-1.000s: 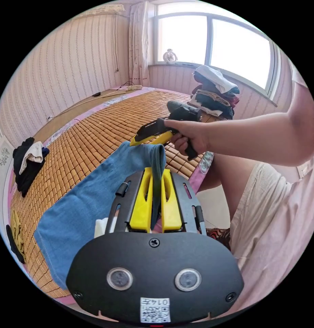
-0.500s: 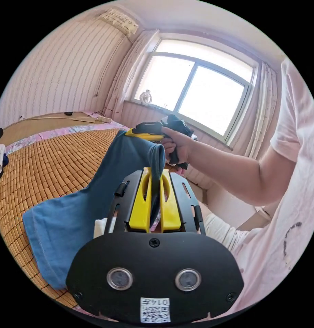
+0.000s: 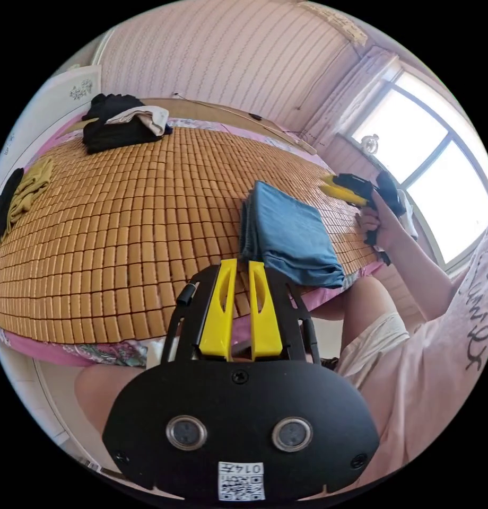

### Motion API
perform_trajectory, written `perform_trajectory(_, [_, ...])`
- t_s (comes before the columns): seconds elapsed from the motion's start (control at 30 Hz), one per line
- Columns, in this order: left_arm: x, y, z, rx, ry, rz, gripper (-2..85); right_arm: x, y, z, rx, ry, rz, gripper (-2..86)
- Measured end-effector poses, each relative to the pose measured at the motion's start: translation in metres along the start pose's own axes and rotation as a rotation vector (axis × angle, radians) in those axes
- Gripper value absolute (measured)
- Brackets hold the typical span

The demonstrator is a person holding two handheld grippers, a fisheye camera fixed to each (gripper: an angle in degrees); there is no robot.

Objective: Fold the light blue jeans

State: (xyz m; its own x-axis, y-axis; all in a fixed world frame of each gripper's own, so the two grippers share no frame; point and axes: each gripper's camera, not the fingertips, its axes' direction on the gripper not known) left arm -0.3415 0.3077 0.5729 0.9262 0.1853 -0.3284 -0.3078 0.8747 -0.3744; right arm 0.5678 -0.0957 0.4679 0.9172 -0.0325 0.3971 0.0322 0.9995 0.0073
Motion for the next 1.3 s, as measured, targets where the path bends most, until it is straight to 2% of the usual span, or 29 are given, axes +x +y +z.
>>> perform_trajectory(0.1, [-0.008, -0.029, 0.015, 0.015, 0.053, -0.039, 5.1, 0.018, 0.026, -0.017, -0.078, 0.224, 0.085, 9.5])
perform_trajectory(0.13, [-0.007, -0.036, 0.02, 0.016, 0.07, -0.04, 5.4, 0.021, 0.031, -0.018, -0.103, 0.245, 0.105, 9.9])
perform_trajectory(0.23, [-0.003, -0.067, 0.052, -0.016, 0.169, -0.044, 10.5, 0.028, 0.055, -0.009, -0.229, 0.247, 0.187, 11.5])
perform_trajectory(0.3, [-0.003, -0.086, 0.087, -0.159, 0.225, -0.046, 12.5, 0.023, 0.064, 0.003, -0.276, 0.179, 0.215, 11.6])
perform_trajectory(0.37, [-0.002, -0.094, 0.108, -0.263, 0.188, -0.053, 11.9, 0.016, 0.063, 0.008, -0.266, 0.115, 0.223, 9.7])
perform_trajectory(0.5, [0.002, -0.115, 0.12, -0.347, 0.187, -0.037, 7.8, -0.015, 0.039, 0.014, -0.331, 0.127, 0.117, 4.5])
perform_trajectory(0.63, [0.019, -0.138, 0.14, -0.403, 0.239, 0.011, 5.2, -0.041, -0.004, 0.008, -0.403, 0.196, -0.031, 2.9])
perform_trajectory(0.83, [0.125, -0.218, 0.229, -0.466, 0.343, 0.245, 4.9, -0.038, -0.125, -0.035, -0.484, 0.501, -0.2, 2.4])
perform_trajectory(1.0, [0.266, -0.309, 0.328, -0.402, 0.353, 0.392, 5.1, 0.001, -0.229, -0.092, -0.576, 0.918, -0.218, 2.9])
perform_trajectory(1.07, [0.311, -0.339, 0.363, -0.383, 0.402, 0.363, 5.7, 0.017, -0.265, -0.117, -0.527, 1.1, -0.175, 3.3])
perform_trajectory(1.1, [0.336, -0.356, 0.38, -0.386, 0.412, 0.349, 6.3, 0.024, -0.286, -0.139, -0.423, 1.258, -0.109, 3.6])
perform_trajectory(1.13, [0.347, -0.363, 0.385, -0.384, 0.412, 0.342, 6.7, 0.025, -0.295, -0.152, -0.358, 1.318, -0.054, 3.8])
perform_trajectory(1.17, [0.362, -0.373, 0.386, -0.369, 0.43, 0.355, 7.1, 0.021, -0.304, -0.176, -0.234, 1.32, 0.044, 4.2])
perform_trajectory(1.2, [0.371, -0.378, 0.378, -0.343, 0.438, 0.404, 7.2, 0.012, -0.307, -0.193, -0.154, 1.201, 0.071, 5.4])
perform_trajectory(1.3, [0.364, -0.372, 0.343, -0.295, 0.435, 0.543, 7.1, -0.013, -0.292, -0.202, -0.07, 1.083, 0.05, 7.7])
